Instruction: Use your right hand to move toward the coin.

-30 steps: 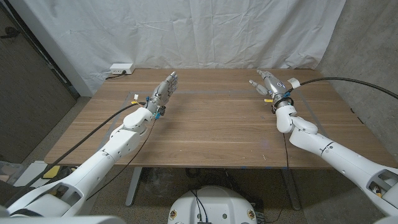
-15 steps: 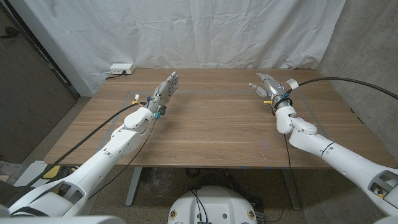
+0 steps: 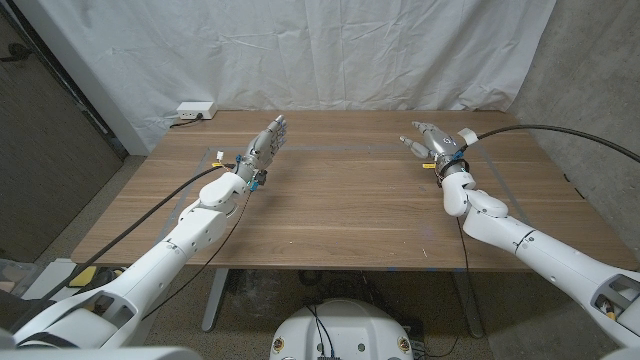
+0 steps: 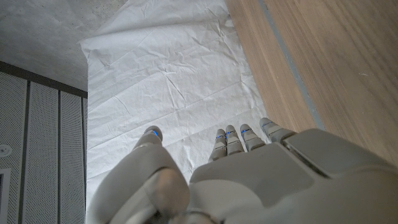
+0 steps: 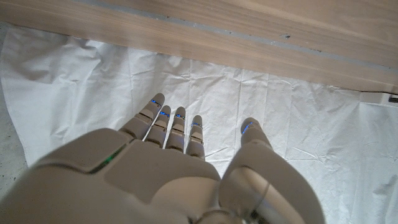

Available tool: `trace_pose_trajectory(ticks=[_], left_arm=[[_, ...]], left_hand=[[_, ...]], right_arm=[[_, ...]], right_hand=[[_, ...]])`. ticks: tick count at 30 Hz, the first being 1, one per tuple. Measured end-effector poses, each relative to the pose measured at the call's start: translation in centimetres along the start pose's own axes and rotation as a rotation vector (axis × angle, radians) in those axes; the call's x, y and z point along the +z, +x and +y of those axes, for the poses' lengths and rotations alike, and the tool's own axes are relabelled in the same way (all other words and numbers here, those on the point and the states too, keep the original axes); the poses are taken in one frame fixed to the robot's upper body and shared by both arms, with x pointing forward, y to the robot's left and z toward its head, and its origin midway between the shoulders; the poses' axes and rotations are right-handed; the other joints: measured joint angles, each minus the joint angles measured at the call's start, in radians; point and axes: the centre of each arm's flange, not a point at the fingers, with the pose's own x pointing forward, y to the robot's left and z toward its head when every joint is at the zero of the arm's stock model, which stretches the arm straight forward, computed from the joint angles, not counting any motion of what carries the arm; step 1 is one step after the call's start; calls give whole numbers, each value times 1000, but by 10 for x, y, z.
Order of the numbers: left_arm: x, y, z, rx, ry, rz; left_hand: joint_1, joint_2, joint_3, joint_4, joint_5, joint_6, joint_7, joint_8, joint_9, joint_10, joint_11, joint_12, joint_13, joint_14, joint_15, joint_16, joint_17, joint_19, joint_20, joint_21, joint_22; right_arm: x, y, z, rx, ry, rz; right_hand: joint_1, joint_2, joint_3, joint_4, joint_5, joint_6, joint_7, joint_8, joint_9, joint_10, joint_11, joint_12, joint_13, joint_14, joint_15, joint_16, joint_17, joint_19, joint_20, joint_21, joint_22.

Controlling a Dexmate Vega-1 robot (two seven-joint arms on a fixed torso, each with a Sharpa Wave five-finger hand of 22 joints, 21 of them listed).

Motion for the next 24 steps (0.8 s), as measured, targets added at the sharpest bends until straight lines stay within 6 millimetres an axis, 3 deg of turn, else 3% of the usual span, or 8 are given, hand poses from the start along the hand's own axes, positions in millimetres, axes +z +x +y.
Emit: trace_pose_trajectory(ticks=[24], left_arm=[[3, -4, -1, -7, 2, -5]], left_hand=[[5, 5, 0, 0, 0, 0, 0, 0, 0, 0, 0, 0, 0, 0, 0, 0, 0, 0, 0, 0, 0]], right_arm=[[-4, -1, 12, 62, -28, 15]], right_hand=[[7, -7, -4, -4, 0, 11, 0, 8, 0, 8, 2, 0, 0, 5, -6, 0, -2, 5, 5, 0, 0]])
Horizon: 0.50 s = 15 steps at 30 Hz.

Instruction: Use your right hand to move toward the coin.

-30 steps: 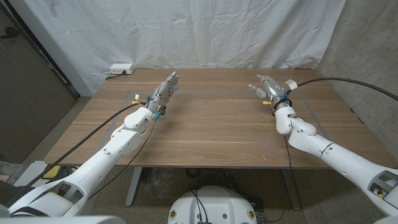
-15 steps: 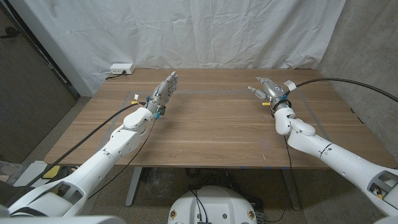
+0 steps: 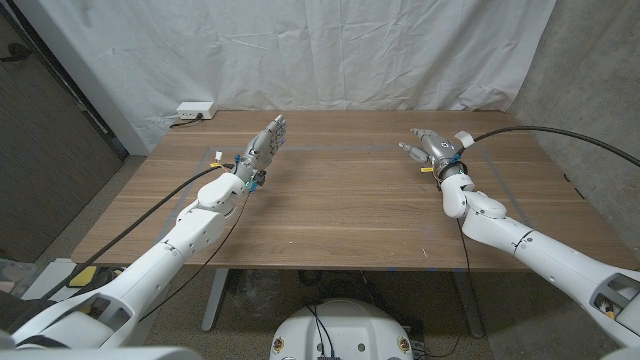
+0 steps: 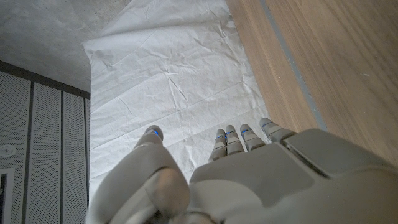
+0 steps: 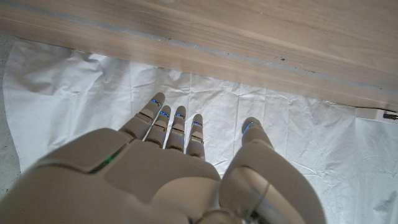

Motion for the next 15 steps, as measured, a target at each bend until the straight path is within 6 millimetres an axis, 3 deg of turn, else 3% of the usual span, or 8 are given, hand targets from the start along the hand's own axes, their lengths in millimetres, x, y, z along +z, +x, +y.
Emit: trace_pose_trajectory(ticks=[15], left_arm=[[0, -2, -1, 1, 2, 4]], left_hand=[[4, 4, 0, 0, -8, 0, 0, 0, 0, 0, 0, 0, 0, 0, 0, 0, 0, 0, 0, 0, 0]], right_arm=[[-2, 1, 4, 48, -21, 12]], right_hand=[[0, 0, 0, 0, 0, 14, 4, 0, 0, 5, 5, 0, 0, 5, 6, 0, 0, 11, -4, 0, 0]])
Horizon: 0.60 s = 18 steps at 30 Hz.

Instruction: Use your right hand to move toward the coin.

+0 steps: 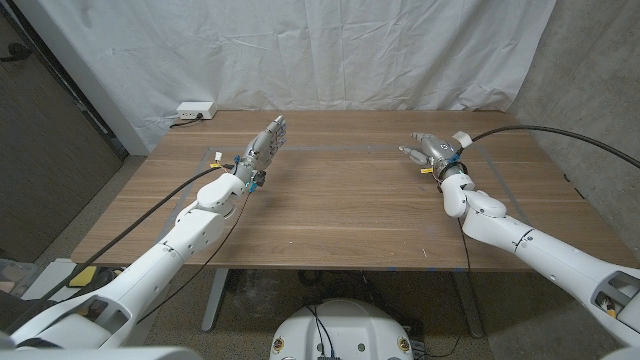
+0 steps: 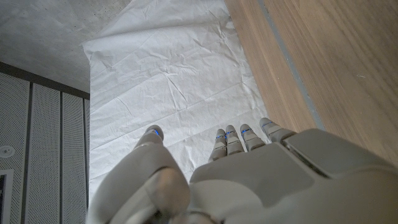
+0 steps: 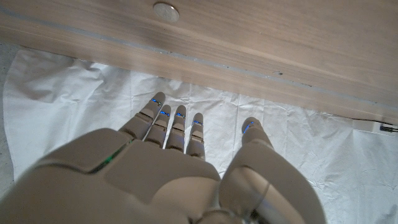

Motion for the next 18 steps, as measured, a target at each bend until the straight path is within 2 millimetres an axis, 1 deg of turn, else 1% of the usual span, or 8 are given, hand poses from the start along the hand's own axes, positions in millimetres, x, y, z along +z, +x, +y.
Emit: trace_pose_trajectory(ticks=[3, 10, 11, 15, 16, 18], left_arm=[[0, 0, 0, 0, 0, 1], [-1, -1, 0, 1, -3, -1], [-1, -1, 0, 1, -4, -2], [-1, -1, 0, 1, -5, -4], [-1, -1, 0, 1, -6, -4], [-2, -1, 1, 1, -6, -4]], left_hand=[[0, 0, -4, -4, 0, 0, 0, 0, 0, 0, 0, 0, 0, 0, 0, 0, 0, 0, 0, 0, 0], [0, 0, -4, -4, 0, 0, 0, 0, 0, 0, 0, 0, 0, 0, 0, 0, 0, 0, 0, 0, 0], [0, 0, -4, -4, 0, 0, 0, 0, 0, 0, 0, 0, 0, 0, 0, 0, 0, 0, 0, 0, 0], [4, -4, -4, -4, 0, 0, 0, 0, 0, 0, 0, 0, 0, 0, 0, 0, 0, 0, 0, 0, 0], [4, -4, -4, -4, 0, 0, 0, 0, 0, 0, 0, 0, 0, 0, 0, 0, 0, 0, 0, 0, 0], [5, -5, -4, -4, 0, 0, 0, 0, 0, 0, 0, 0, 0, 0, 0, 0, 0, 0, 0, 0, 0]], right_arm=[[-1, 0, 0, 5, -3, 5], [-2, 0, 1, 24, -10, 15], [-2, 0, 2, 26, -11, 16], [-2, 0, 2, 35, -13, 18], [-2, 0, 2, 40, -14, 20], [-2, 0, 1, 44, -16, 21]], right_hand=[[0, 0, 0, 0, 0, 0, 0, 0, 0, 0, 0, 0, 0, 0, 0, 0, 0, 0, 0, 0, 0], [0, 0, 0, 0, 0, 4, 4, 0, 0, 0, 0, 0, 0, 5, -5, 0, 0, 0, 0, 0, 0], [0, 0, 0, 0, 0, 4, 4, 0, 0, 0, 0, 0, 0, 5, -5, 0, 0, 4, 4, 0, 0], [0, 0, 0, 0, 0, 4, 3, 0, 0, 0, 0, 0, 0, 5, -5, 0, 0, 4, 3, 0, 0], [0, 0, 0, 0, 0, 4, 3, 0, 0, 4, 4, 0, 0, 5, -5, 0, 0, 7, 0, 0, 0], [0, 0, 0, 0, 0, 4, 4, 0, 0, 5, 2, 0, 0, 5, -5, 0, 0, 7, 0, 0, 0]])
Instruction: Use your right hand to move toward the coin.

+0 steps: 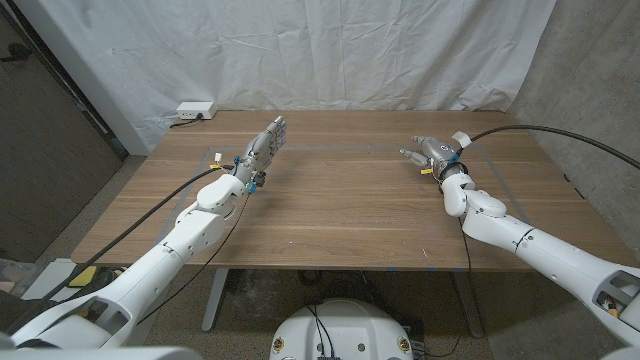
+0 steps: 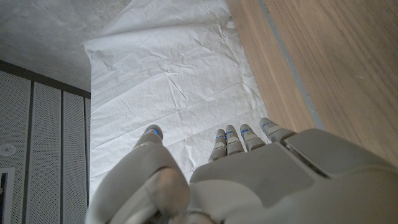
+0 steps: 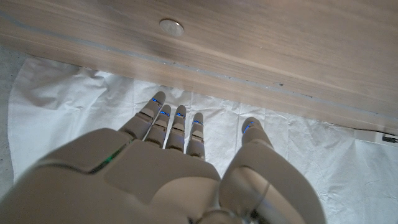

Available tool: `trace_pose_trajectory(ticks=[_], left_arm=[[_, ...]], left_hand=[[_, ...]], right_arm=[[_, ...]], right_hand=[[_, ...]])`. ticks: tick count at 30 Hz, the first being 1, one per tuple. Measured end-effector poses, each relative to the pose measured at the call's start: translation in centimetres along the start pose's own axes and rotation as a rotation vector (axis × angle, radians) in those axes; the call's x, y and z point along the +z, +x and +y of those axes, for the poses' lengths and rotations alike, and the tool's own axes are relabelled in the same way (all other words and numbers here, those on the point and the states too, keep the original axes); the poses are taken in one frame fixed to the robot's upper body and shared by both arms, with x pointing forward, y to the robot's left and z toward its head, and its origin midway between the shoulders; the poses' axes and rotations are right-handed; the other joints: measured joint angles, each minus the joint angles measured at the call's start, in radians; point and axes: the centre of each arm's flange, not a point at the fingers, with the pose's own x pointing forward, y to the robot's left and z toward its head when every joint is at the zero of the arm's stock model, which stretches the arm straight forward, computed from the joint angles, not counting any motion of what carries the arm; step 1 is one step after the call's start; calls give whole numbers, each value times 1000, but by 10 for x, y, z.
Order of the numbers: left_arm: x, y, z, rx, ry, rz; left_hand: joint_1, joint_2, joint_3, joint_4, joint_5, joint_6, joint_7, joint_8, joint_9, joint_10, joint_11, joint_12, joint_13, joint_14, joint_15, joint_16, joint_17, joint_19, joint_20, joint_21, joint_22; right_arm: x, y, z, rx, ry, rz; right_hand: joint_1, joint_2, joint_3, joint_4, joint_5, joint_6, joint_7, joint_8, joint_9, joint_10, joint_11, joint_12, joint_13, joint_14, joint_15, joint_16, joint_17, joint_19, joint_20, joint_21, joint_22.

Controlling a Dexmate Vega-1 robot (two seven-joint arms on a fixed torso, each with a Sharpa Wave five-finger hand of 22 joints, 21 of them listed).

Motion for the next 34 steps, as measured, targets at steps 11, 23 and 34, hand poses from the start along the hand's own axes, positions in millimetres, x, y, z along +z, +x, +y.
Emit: trace_pose_trajectory(ticks=[11, 23, 34], left_arm=[[2, 2, 1, -2, -1, -5], [3, 4, 0, -5, 1, -6], [4, 4, -1, -8, 1, -10]], left_hand=[[4, 4, 0, 0, 0, 0, 0, 0, 0, 0, 0, 0, 0, 0, 0, 0, 0, 0, 0, 0, 0], [4, 4, 0, 0, 0, 0, 0, 0, 0, 0, 0, 0, 0, 0, 0, 0, 0, 0, 0, 0, 0], [4, 4, 0, 0, -7, 0, 0, 0, 0, 0, 0, 0, 0, 0, 0, 0, 0, 0, 0, 0, 0]], right_arm=[[1, 0, 1, 30, -11, 0], [2, 1, 2, 50, -18, 0], [2, 0, 4, 54, -18, -1]], right_hand=[[0, 0, 0, 0, 0, 11, 0, 0, 0, 13, -5, 8, 0, 13, -2, 0, 0, 5, 5, 0, 0], [0, 0, 0, 0, 0, 20, 2, 0, 0, 18, 0, 8, 0, 13, -2, 0, 0, 13, -2, 0, 0], [0, 0, 0, 0, 0, 20, 2, 0, 0, 18, 0, 8, 0, 18, -7, 0, 0, 13, -2, 0, 0]])
